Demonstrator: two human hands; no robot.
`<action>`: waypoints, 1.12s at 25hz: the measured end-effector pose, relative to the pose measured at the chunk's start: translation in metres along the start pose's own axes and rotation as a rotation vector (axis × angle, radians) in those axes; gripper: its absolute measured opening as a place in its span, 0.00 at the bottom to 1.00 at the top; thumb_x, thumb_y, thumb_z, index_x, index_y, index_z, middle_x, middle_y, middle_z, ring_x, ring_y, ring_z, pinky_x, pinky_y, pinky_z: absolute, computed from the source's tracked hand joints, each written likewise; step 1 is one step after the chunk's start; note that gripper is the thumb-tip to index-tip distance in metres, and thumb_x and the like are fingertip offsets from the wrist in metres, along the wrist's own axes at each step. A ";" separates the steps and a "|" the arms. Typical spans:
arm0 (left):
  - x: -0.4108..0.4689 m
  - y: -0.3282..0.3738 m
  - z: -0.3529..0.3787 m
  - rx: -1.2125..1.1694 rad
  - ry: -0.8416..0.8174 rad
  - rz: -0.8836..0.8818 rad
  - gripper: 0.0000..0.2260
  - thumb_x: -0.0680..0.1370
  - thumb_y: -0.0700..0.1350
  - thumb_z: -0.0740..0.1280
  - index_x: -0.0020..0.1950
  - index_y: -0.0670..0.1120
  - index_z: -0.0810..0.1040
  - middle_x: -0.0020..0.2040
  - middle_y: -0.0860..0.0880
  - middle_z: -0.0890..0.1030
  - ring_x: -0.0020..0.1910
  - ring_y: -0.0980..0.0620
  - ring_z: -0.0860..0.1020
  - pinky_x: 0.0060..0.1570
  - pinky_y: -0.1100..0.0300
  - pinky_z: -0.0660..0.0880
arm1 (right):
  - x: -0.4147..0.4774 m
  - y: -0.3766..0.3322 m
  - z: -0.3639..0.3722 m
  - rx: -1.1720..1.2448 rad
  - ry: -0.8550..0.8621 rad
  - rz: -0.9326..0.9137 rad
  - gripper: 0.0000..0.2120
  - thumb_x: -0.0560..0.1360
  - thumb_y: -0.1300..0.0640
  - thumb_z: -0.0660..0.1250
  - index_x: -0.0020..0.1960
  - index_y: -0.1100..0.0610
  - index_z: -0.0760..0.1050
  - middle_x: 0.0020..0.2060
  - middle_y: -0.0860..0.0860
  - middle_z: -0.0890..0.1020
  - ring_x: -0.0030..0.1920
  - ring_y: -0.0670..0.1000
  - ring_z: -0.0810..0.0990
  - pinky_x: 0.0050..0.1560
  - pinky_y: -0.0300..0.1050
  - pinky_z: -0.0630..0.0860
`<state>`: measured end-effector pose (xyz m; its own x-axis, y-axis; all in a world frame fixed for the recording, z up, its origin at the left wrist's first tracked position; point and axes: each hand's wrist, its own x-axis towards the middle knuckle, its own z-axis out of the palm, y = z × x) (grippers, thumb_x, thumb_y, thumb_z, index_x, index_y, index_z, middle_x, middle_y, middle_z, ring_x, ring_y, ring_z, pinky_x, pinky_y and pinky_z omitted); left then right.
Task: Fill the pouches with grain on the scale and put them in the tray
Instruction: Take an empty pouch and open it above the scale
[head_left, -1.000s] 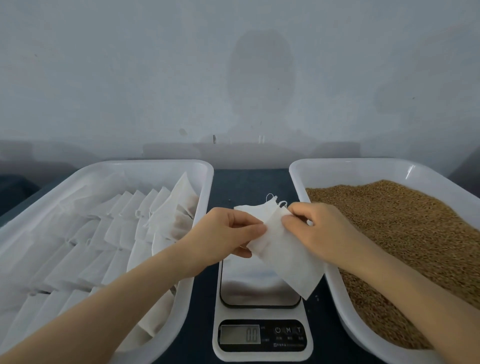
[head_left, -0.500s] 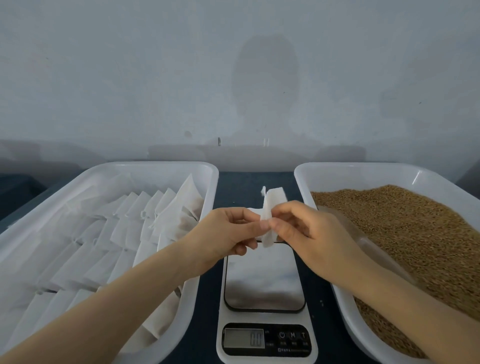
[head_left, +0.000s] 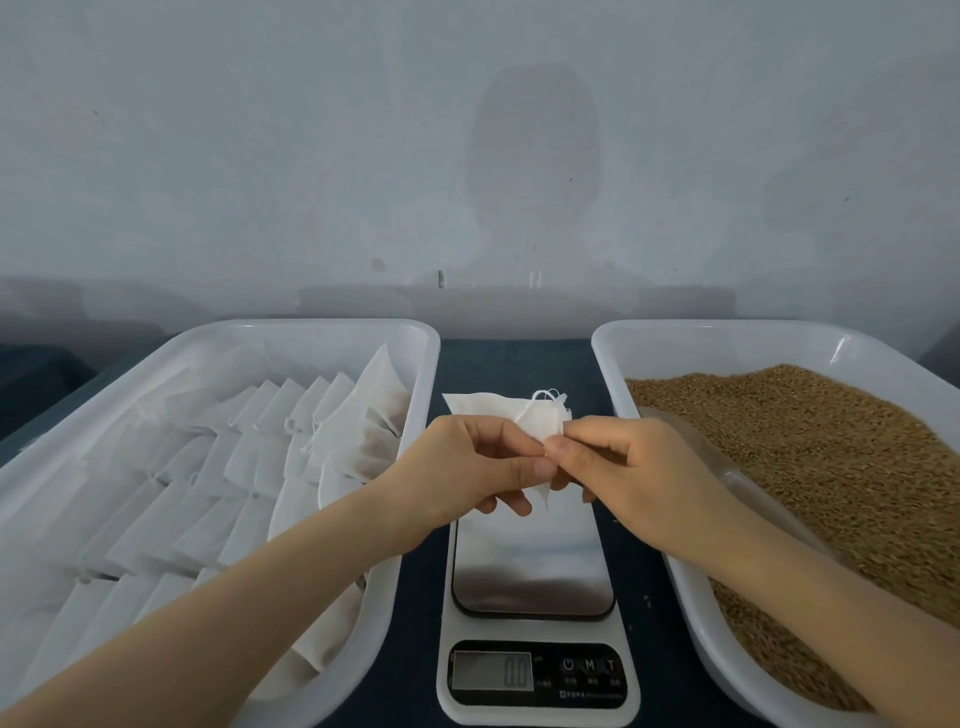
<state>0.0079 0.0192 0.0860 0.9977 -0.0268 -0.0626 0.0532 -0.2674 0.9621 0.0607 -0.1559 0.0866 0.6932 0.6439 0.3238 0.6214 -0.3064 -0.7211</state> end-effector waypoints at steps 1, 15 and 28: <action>0.000 0.000 0.000 -0.008 0.007 -0.007 0.07 0.73 0.47 0.73 0.35 0.56 0.82 0.40 0.51 0.85 0.35 0.56 0.81 0.32 0.67 0.72 | 0.000 0.000 0.000 -0.015 -0.002 0.008 0.11 0.78 0.51 0.61 0.43 0.50 0.81 0.35 0.42 0.82 0.37 0.47 0.80 0.40 0.47 0.78; 0.002 -0.002 0.013 -0.141 0.120 0.070 0.07 0.78 0.41 0.66 0.41 0.43 0.72 0.37 0.47 0.84 0.35 0.50 0.83 0.34 0.63 0.74 | -0.002 0.007 0.003 -0.333 0.212 -0.166 0.09 0.75 0.63 0.67 0.48 0.50 0.81 0.29 0.45 0.77 0.30 0.46 0.75 0.31 0.39 0.72; -0.001 -0.001 0.014 0.189 0.598 0.365 0.10 0.77 0.49 0.67 0.49 0.61 0.67 0.48 0.65 0.71 0.47 0.62 0.72 0.44 0.71 0.70 | 0.008 0.005 -0.010 0.172 0.061 0.361 0.13 0.69 0.40 0.69 0.44 0.47 0.84 0.37 0.45 0.85 0.39 0.43 0.84 0.48 0.55 0.81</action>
<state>0.0064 0.0056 0.0812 0.8057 0.3709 0.4618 -0.2422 -0.5052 0.8283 0.0727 -0.1595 0.0917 0.8793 0.4720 0.0629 0.2675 -0.3803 -0.8853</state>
